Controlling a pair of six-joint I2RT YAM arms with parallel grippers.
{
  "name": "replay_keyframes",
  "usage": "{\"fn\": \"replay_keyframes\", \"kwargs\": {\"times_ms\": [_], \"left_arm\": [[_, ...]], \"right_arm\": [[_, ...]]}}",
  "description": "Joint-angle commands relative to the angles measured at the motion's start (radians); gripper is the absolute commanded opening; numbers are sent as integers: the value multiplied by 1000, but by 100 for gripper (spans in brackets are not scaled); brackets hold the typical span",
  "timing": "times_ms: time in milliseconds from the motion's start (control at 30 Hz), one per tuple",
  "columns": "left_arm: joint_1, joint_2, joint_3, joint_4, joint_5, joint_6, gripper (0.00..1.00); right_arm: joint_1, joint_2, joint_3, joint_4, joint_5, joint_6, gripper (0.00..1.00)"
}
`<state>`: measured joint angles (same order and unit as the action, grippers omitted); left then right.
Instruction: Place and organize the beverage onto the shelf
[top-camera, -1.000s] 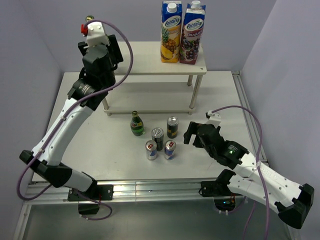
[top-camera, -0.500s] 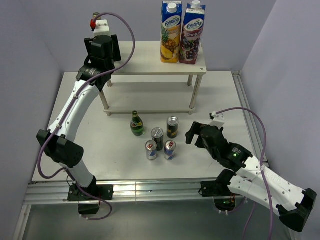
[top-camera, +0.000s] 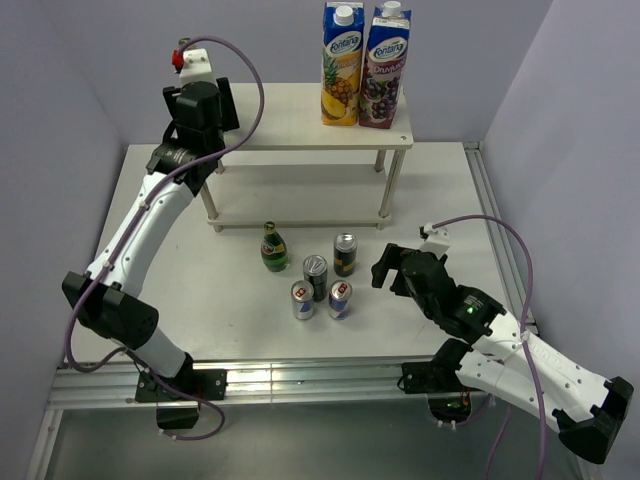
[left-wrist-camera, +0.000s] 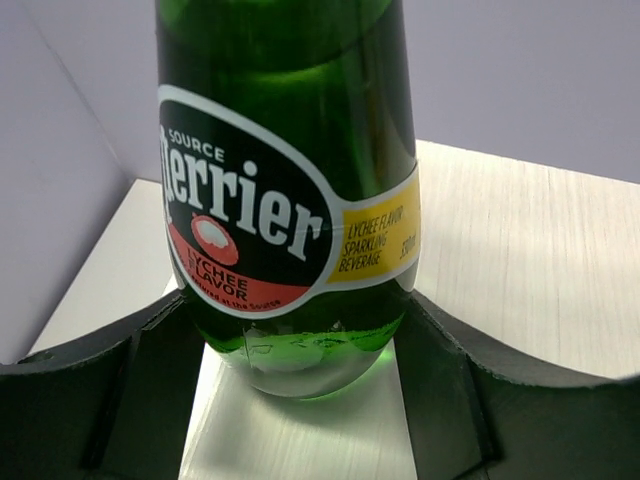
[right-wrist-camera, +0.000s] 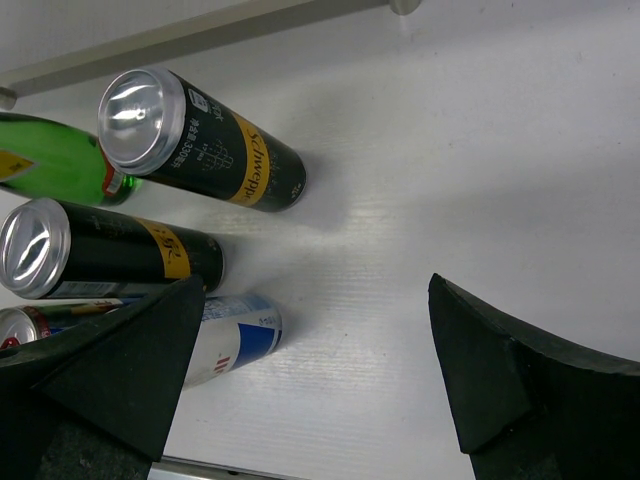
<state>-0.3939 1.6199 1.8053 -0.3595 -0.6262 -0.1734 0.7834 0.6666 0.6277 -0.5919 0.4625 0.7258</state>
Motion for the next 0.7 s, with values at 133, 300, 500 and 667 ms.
{"fn": "replay_keyframes", "kwargs": {"times_ms": [133,300,500,667], "left_arm": [[3,-127,-103,120,-27,-34,44],[3,-124,-109,116,-21,-37,65],[3,-118,-127,137,8,-34,68],[3,-94,-121,146,13,-32,68]], "right_arm": [[7,-9,-11,4,27,14,100],[7,-12,-13,3,28,15,100],[8,-16,-11,1,28,17,100],[8,-18,-11,1,31,15,100]]}}
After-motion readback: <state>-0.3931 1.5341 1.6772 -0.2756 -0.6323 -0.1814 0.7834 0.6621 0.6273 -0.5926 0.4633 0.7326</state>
